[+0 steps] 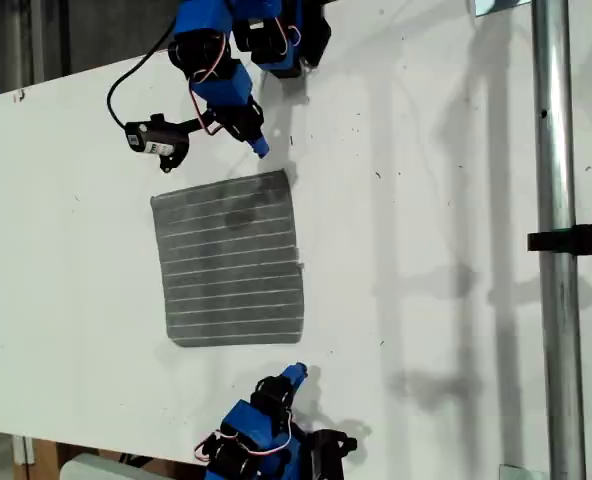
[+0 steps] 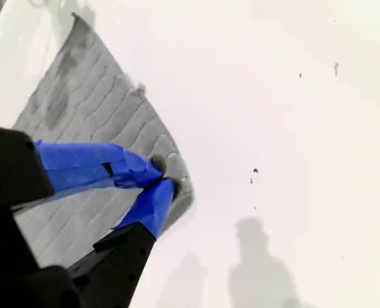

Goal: Grasp corners of a towel and fold twice.

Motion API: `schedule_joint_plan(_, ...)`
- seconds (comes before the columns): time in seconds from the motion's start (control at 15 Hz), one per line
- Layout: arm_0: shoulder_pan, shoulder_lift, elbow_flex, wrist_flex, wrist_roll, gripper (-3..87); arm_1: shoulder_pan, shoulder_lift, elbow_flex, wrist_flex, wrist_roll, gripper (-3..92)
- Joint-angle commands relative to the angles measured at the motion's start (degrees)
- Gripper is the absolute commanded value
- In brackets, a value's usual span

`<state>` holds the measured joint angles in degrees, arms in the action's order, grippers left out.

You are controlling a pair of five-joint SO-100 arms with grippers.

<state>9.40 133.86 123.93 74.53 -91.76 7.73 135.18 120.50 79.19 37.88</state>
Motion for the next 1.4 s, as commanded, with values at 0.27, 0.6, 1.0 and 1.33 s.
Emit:
schedule_joint_plan(0.27,-2.5,-17.4,-22.1,15.6,7.9,30.7,9.1,-27.1,-22.3,5.9,-18.6,29.6)
schedule_joint_plan(0.6,-8.0,-25.3,-22.3,14.0,13.6,33.0,8.4,-36.7,-21.9,-0.4,-19.3,29.6)
schedule_joint_plan(1.0,-10.5,-25.5,-22.2,12.4,13.3,32.5,9.8,-58.1,-22.0,-13.5,-18.7,19.9)
schedule_joint_plan(1.33,-13.0,-25.8,-19.8,10.7,12.9,32.2,12.3,-61.3,-22.6,-13.8,-19.2,-0.2)
